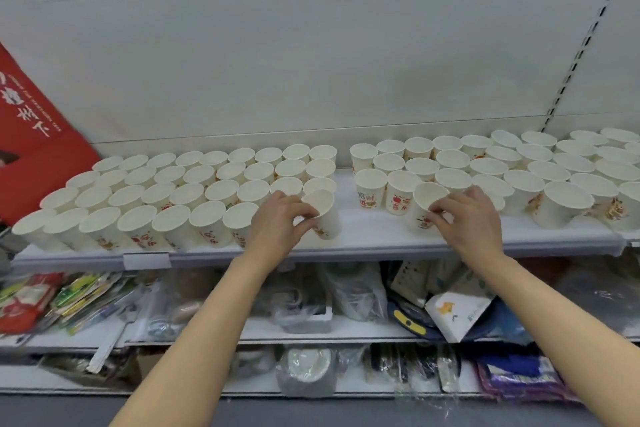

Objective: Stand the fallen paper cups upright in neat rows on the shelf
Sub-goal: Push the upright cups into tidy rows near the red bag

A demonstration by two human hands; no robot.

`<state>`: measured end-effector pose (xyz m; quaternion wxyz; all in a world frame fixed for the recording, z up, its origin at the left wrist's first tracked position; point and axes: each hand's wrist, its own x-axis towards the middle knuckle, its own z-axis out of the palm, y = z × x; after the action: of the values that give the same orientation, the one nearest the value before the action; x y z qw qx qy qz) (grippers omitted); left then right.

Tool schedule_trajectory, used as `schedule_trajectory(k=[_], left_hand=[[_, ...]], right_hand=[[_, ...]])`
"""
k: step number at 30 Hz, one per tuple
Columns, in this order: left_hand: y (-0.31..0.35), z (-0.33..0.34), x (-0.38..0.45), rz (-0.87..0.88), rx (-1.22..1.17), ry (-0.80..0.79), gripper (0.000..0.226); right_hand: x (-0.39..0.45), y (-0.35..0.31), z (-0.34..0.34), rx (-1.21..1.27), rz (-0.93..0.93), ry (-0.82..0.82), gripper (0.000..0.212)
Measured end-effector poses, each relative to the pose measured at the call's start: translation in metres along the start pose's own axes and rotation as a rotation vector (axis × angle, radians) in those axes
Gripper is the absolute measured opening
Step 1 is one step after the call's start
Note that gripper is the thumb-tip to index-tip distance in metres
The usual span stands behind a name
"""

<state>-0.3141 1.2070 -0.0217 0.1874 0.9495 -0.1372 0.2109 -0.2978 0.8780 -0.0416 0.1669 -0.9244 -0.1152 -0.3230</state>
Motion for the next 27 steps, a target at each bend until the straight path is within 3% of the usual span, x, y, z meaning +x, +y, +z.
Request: schedule_trajectory(k=[3, 7, 15, 27], left_hand=[[-0.017, -0.012, -0.002, -0.140, 0.095, -0.047, 0.009], [-0.022, -0.017, 0.000, -0.182, 0.174, -0.140, 0.012], [-0.034, -0.024, -0.001, -0.104, 0.177, -0.200, 0.026], [-0.050, -0.029, 0.003, 0.039, 0.247, -0.256, 0.018]], right_hand=[[-0.002, -0.033, 0.004, 0.170, -0.060, 0.001, 0.010], [0.002, -0.087, 0.027, 0.349, -0.097, -0.122, 0.007], [0.018, -0.126, 0.062, 0.241, -0.173, -0.191, 0.007], [0.025, -0.169, 0.080, 0.073, -0.211, -0.236, 0.014]])
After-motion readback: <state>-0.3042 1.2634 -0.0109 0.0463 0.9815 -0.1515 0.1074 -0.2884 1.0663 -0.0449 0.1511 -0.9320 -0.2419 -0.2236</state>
